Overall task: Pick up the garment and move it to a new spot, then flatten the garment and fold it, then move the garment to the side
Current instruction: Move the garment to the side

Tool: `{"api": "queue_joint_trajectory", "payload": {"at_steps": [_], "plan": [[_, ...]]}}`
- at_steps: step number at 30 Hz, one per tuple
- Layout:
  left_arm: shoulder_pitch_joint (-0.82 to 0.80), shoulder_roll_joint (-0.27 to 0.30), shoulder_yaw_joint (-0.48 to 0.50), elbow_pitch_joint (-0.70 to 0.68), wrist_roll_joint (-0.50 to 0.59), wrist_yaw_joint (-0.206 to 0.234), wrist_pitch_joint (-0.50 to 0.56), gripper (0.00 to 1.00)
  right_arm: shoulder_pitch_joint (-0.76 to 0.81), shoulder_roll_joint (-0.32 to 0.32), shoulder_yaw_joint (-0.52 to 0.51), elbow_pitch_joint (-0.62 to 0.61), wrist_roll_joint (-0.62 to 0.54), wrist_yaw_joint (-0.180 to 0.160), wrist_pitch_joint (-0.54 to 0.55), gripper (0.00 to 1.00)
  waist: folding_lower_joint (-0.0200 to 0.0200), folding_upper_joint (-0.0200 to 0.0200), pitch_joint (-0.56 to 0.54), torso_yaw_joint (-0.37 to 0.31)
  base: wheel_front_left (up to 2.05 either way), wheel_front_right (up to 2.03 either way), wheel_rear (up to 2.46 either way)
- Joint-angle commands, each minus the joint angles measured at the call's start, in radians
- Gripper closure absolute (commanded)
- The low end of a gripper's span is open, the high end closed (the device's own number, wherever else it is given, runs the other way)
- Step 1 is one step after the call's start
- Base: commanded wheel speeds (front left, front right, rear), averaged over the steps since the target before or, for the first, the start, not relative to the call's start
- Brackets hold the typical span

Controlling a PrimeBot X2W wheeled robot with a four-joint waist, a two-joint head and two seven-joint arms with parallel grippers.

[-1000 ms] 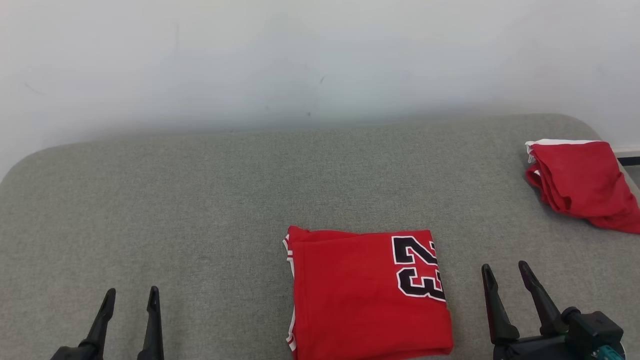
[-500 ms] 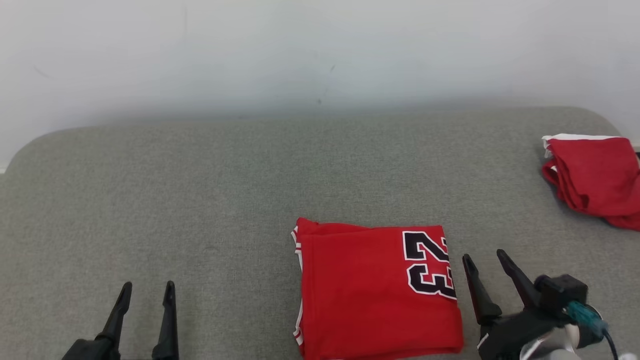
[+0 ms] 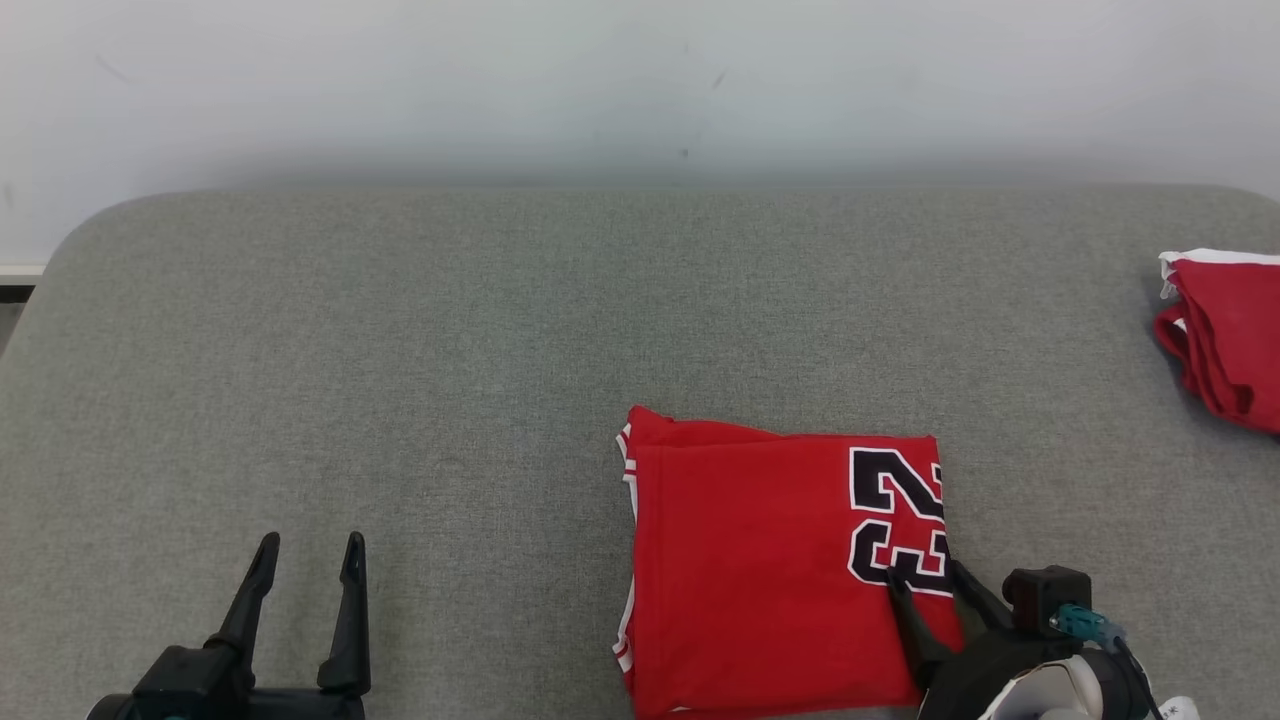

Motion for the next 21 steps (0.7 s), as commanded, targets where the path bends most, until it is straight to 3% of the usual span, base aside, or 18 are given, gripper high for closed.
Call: {"api": "queue_joint_trajectory", "payload": {"at_steps": [1,4,5,6,7,8,15,21], "plan": [[-0.011,-0.003,0.003,0.003,0.004,-0.004,0.0,0.0,-0.012,0.008,0.016,0.027,0.01,-0.003,-0.007,0.0,-0.0001,-0.0001,0.006,0.003,0.0,0.0,0.0],[-0.012,-0.005,0.006,0.004,0.006,-0.004,0.0,0.0,-0.015,0.021,0.047,0.079,0.025,-0.003,-0.003,0.0,-0.0001,-0.0001,0.008,0.001,0.0,0.0,0.0],[-0.013,-0.006,0.007,0.005,0.008,-0.004,0.0,0.0,-0.017,0.024,0.057,0.096,0.033,-0.003,0.001,0.05,-0.0001,-0.0001,0.008,0.001,0.0,0.0,0.0],[-0.015,-0.007,0.007,0.006,0.008,-0.004,0.0,0.0,-0.022,0.024,0.065,0.107,0.039,-0.003,0.0,0.45,-0.0001,-0.0001,0.008,0.0,0.0,0.0,0.0],[-0.017,-0.008,0.007,0.007,0.008,-0.005,0.0,0.0,-0.028,0.023,0.072,0.121,0.044,-0.003,0.001,0.63,-0.0001,-0.0001,0.009,0.0,0.0,0.0,0.0],[-0.02,-0.01,0.007,0.008,0.009,-0.005,0.0,0.0,-0.035,0.022,0.078,0.131,0.05,-0.003,0.002,1.0,-0.0001,-0.0001,0.01,0.0,0.0,0.0,0.0],[-0.043,-0.018,0.0,0.002,0.008,-0.006,0.0,0.0,-0.167,-0.032,0.119,0.153,0.062,-0.003,-0.021,1.0,-0.0001,-0.0001,0.043,-0.001,0.0,0.0,0.0],[-0.088,-0.026,-0.015,-0.027,0.008,-0.001,0.0,0.0,-0.344,-0.132,0.2,0.118,0.05,-0.003,0.0,1.0,-0.0001,-0.0001,0.135,-0.016,0.0,0.0,0.0]]}}
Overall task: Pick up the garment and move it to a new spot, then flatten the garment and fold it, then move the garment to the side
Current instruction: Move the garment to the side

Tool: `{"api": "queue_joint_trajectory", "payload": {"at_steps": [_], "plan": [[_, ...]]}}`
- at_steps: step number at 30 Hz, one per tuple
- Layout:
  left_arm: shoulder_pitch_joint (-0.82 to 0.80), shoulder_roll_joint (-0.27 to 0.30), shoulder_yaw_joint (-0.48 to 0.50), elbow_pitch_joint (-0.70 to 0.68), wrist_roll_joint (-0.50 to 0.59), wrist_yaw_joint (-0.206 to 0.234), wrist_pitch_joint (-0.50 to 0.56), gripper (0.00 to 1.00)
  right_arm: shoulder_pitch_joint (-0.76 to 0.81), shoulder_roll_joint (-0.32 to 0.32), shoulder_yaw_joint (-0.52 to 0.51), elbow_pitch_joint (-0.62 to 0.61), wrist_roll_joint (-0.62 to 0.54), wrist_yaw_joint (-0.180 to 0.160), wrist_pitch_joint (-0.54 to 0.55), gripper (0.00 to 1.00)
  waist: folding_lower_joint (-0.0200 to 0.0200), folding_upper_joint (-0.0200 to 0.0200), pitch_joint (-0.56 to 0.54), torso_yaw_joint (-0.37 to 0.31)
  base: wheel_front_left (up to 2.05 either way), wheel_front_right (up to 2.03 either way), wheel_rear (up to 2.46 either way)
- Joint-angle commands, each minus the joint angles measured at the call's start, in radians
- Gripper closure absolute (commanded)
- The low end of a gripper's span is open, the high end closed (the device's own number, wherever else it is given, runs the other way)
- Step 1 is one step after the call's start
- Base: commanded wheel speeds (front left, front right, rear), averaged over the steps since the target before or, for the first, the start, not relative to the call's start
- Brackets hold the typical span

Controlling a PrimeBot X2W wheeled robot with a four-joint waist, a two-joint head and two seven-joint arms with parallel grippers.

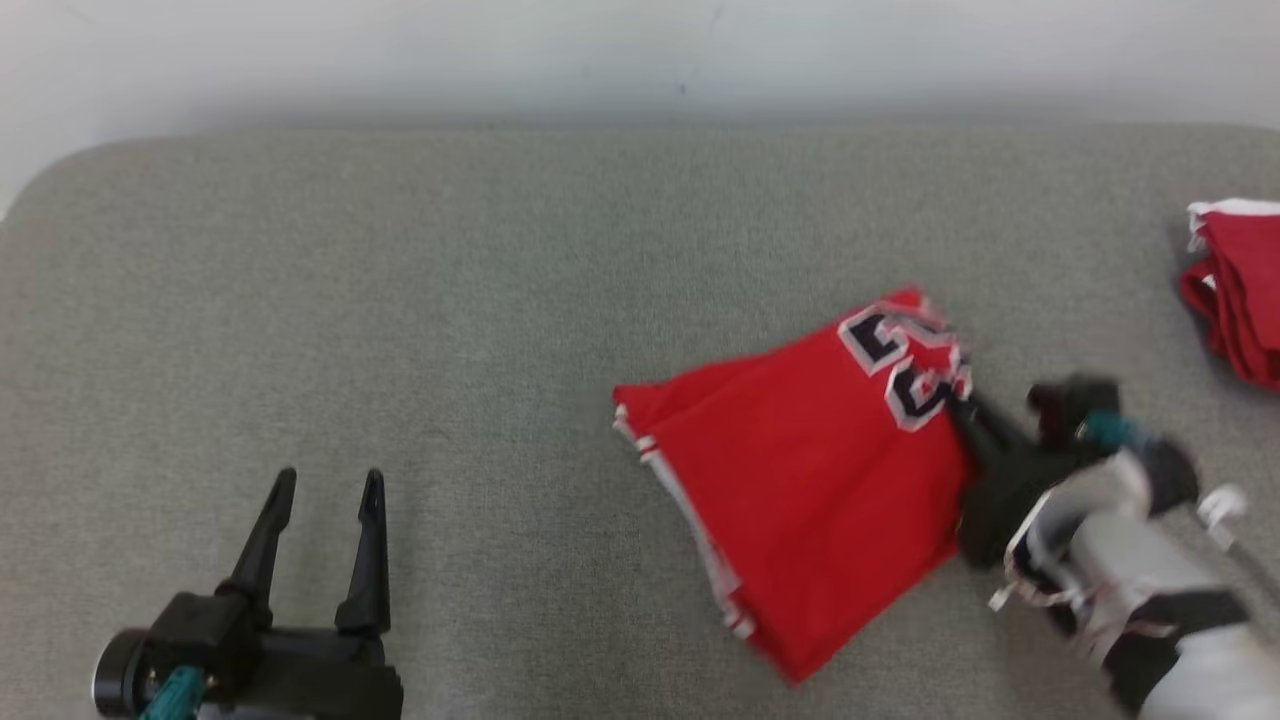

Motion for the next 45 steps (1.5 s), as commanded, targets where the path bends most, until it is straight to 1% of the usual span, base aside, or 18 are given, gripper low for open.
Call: {"api": "queue_joint_trajectory", "payload": {"at_steps": [1,5,8,9,14,18,20,25,32,36,41,42,43,44,45], "plan": [[-0.034,-0.004,-0.002,-0.011,-0.003,0.004,0.0,0.0,-0.059,-0.052,0.023,-0.018,-0.006,-0.003,0.01,1.0,-0.0001,-0.0001,0.077,-0.016,0.0,0.0,0.0],[-0.082,-0.007,-0.01,-0.03,-0.013,0.006,0.0,0.0,-0.173,-0.157,0.077,-0.067,0.005,-0.003,0.026,1.0,-0.0001,-0.0001,0.161,-0.043,0.0,0.0,0.0],[-0.121,-0.008,-0.022,-0.051,-0.007,0.012,0.0,0.0,-0.243,-0.252,0.109,-0.109,0.021,-0.003,0.039,1.0,-0.0001,-0.0001,0.226,-0.068,0.0,0.0,0.0],[-0.121,-0.008,-0.022,-0.051,-0.007,0.012,0.0,0.0,-0.243,-0.252,0.109,-0.109,0.021,-0.003,0.039,1.0,-0.0001,-0.0001,0.226,-0.068,0.0,0.0,0.0],[-0.178,-0.009,-0.03,-0.085,-0.014,0.024,0.0,0.0,-0.322,-0.412,0.122,-0.178,0.077,-0.003,0.057,1.0,-0.0001,-0.0001,0.314,-0.106,0.0,0.0,0.0],[-0.199,-0.009,-0.033,-0.114,-0.002,0.03,0.0,0.0,-0.353,-0.514,0.121,-0.225,0.115,-0.003,0.068,1.0,-0.0001,-0.0001,0.354,-0.148,0.0,0.0,0.0],[-0.202,-0.009,-0.029,-0.129,0.006,0.031,0.0,0.0,-0.369,-0.554,0.113,-0.241,0.13,-0.003,0.072,1.0,-0.0001,-0.0001,0.367,-0.17,0.0,0.0,0.0],[-0.195,0.001,-0.028,-0.163,0.035,0.024,0.0,0.0,-0.411,-0.627,0.101,-0.254,0.163,-0.003,0.087,1.0,-0.0001,-0.0001,0.386,-0.21,0.0,0.0,0.0],[-0.19,0.016,-0.033,-0.218,0.055,0.018,0.0,0.0,-0.467,-0.732,0.111,-0.231,0.179,-0.003,0.119,1.0,-0.0001,-0.0001,0.407,-0.222,0.0,0.0,0.0],[-0.19,0.022,-0.037,-0.236,0.057,0.016,0.0,0.0,-0.502,-0.76,0.13,-0.197,0.16,-0.003,0.138,1.0,-0.0001,-0.0001,0.419,-0.219,0.0,0.0,0.0],[-0.2,0.023,-0.046,-0.241,0.062,0.013,0.0,0.0,-0.533,-0.744,0.168,-0.122,0.128,-0.003,0.151,1.0,-0.0001,-0.0001,0.43,-0.204,0.0,0.0,0.0],[-0.201,0.022,-0.048,-0.24,0.062,0.013,0.0,0.0,-0.538,-0.74,0.174,-0.097,0.124,-0.003,0.16,0.76,-0.0001,-0.0001,0.431,-0.2,0.0,0.0,0.0],[-0.2,0.021,-0.049,-0.24,0.063,0.013,0.0,0.0,-0.541,-0.733,0.178,-0.071,0.119,-0.003,0.171,0.12,-0.0001,-0.0001,0.43,-0.196,0.0,0.0,0.0],[-0.2,0.021,-0.05,-0.237,0.063,0.014,0.0,0.0,-0.547,-0.727,0.184,-0.058,0.108,-0.003,0.169,0.0,-0.0001,-0.0001,0.427,-0.193,0.0,0.0,0.0],[-0.199,0.02,-0.048,-0.235,0.062,0.016,0.0,0.0,-0.56,-0.724,0.183,-0.041,0.098,-0.003,0.156,0.0,-0.0001,-0.0001,0.423,-0.19,0.0,0.0,0.0]]}}
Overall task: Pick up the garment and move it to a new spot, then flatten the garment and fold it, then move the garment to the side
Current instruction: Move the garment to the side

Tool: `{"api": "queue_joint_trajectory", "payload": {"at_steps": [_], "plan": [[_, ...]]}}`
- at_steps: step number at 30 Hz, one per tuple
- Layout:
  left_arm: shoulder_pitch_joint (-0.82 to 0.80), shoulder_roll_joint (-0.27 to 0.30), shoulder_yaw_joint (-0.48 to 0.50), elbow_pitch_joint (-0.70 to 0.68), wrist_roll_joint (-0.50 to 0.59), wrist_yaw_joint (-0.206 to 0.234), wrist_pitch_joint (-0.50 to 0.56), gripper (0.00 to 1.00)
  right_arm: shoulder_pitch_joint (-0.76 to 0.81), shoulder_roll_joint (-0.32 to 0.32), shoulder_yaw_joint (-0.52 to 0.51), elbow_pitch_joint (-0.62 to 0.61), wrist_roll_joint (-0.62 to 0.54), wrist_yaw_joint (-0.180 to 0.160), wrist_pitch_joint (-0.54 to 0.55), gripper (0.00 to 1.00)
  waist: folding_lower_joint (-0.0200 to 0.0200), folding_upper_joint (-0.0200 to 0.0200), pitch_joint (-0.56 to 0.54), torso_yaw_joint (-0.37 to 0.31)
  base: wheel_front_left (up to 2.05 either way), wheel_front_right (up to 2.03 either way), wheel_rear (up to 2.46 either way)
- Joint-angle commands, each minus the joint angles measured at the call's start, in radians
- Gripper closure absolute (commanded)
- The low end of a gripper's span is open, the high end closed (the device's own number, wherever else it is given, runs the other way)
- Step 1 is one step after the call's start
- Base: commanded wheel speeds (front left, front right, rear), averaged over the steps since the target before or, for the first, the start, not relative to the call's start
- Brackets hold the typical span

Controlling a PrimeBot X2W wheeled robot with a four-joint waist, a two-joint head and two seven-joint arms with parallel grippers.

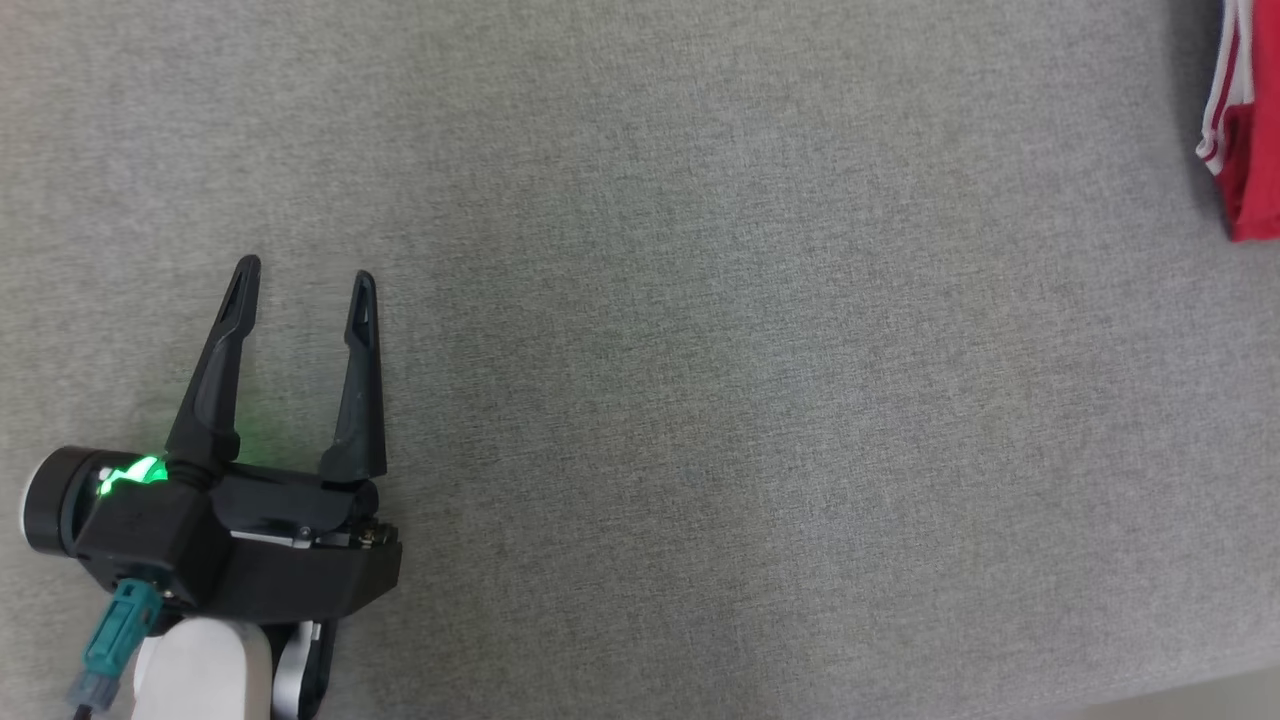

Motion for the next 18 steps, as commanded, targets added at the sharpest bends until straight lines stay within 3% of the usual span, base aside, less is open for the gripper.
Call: {"api": "queue_joint_trajectory", "payload": {"at_steps": [1,8,18], "plan": [[-0.003,0.002,0.004,0.005,0.002,0.003,0.0,0.0,-0.026,0.006,-0.004,0.015,-0.016,-0.003,-0.019,0.0,-0.0002,-0.0002,-0.012,0.007,0.0,0.0,0.0],[0.044,-0.004,0.033,0.04,-0.026,0.011,0.0,0.0,-0.053,0.085,-0.027,0.061,-0.01,-0.003,-0.136,0.0,-0.0002,-0.0002,-0.12,0.021,0.0,0.0,0.0],[0.187,-0.01,0.103,0.091,-0.05,0.023,0.0,0.0,0.053,0.223,-0.052,-0.016,0.015,-0.003,-0.244,0.0,-0.0002,-0.0002,-0.342,0.049,0.0,0.0,0.0]]}}
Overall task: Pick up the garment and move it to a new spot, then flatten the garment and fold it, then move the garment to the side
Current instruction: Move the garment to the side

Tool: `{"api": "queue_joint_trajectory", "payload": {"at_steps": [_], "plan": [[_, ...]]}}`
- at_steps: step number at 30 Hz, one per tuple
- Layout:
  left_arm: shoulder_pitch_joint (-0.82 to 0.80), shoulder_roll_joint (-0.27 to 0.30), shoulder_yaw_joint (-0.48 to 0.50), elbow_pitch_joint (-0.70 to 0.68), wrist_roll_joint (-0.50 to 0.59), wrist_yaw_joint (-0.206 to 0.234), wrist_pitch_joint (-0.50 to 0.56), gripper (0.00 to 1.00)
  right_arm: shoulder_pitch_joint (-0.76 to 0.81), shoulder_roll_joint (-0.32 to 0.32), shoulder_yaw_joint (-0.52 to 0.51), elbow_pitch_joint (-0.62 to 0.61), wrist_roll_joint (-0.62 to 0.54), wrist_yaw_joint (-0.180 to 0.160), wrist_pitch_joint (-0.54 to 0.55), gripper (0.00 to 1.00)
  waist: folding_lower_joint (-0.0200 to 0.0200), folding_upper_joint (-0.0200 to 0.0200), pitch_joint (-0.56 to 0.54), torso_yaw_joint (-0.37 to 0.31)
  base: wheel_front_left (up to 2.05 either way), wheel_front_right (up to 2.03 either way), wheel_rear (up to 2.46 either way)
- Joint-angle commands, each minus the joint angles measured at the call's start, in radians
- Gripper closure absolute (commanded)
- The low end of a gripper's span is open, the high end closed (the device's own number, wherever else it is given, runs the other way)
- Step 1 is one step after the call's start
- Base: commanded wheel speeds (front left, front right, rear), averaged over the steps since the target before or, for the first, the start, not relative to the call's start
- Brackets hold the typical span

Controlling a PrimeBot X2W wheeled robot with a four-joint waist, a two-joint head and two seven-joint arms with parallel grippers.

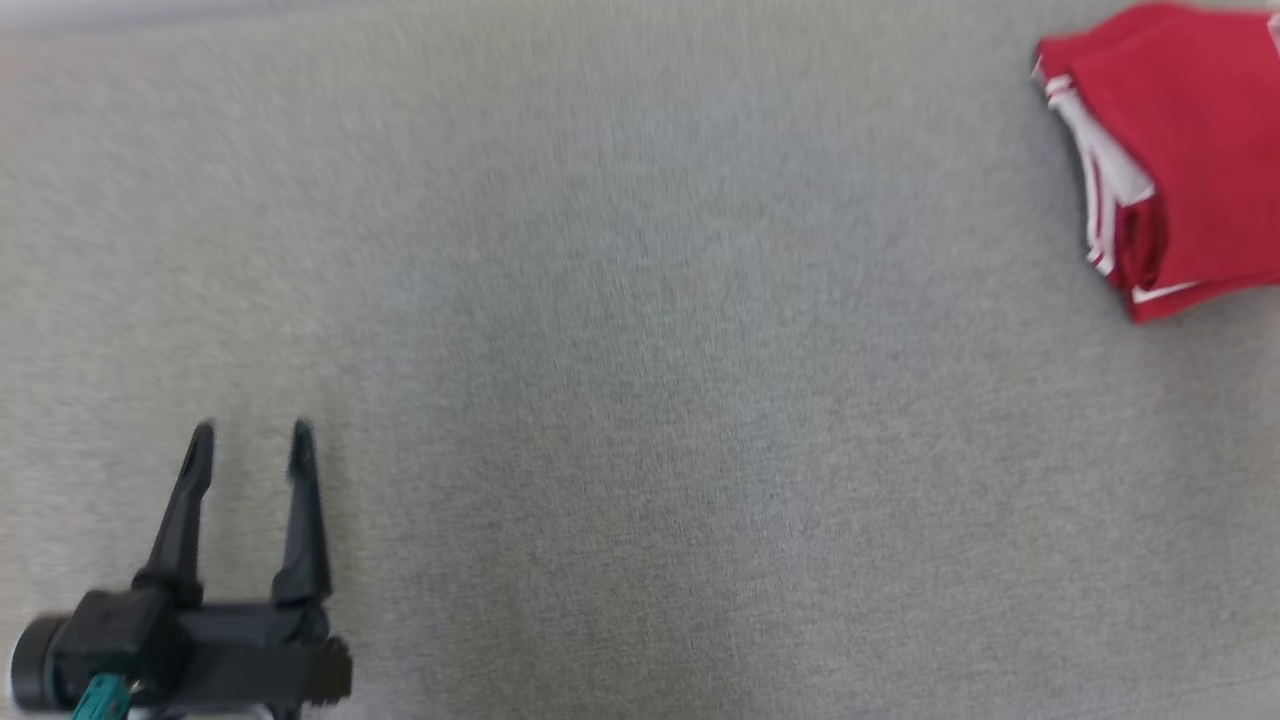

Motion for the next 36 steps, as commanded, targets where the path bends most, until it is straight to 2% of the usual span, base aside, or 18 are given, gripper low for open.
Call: {"api": "queue_joint_trajectory", "payload": {"at_steps": [1,7,18,27,36], "plan": [[0.034,-0.001,0.018,0.005,-0.007,0.006,0.0,0.0,0.041,0.025,-0.015,-0.015,0.008,-0.003,-0.01,0.0,0.0002,0.0001,-0.133,0.022,0.0,0.0,0.0],[0.11,-0.003,0.051,0.024,-0.017,0.003,0.0,0.0,0.221,0.134,-0.121,-0.109,-0.003,-0.003,-0.017,0.0,0.0002,0.0001,-0.233,0.043,0.0,0.0,0.0],[0.162,-0.007,0.058,0.071,-0.026,0.0,0.0,0.0,0.64,0.301,-0.364,-0.36,-0.138,-0.003,-0.016,0.0,0.0002,0.0001,-0.345,0.1,0.0,0.0,0.0],[0.175,-0.011,0.052,0.099,-0.031,0.001,0.0,0.0,0.926,0.432,-0.508,-0.553,-0.211,-0.003,-0.016,0.0,0.0002,0.0001,-0.367,0.103,0.0,0.0,0.0],[0.168,-0.013,0.041,0.115,-0.031,-0.007,0.0,0.0,1.088,0.525,-0.586,-0.659,-0.249,-0.003,-0.016,0.0,0.0002,0.0001,-0.374,0.093,0.0,0.0,0.0]]}}
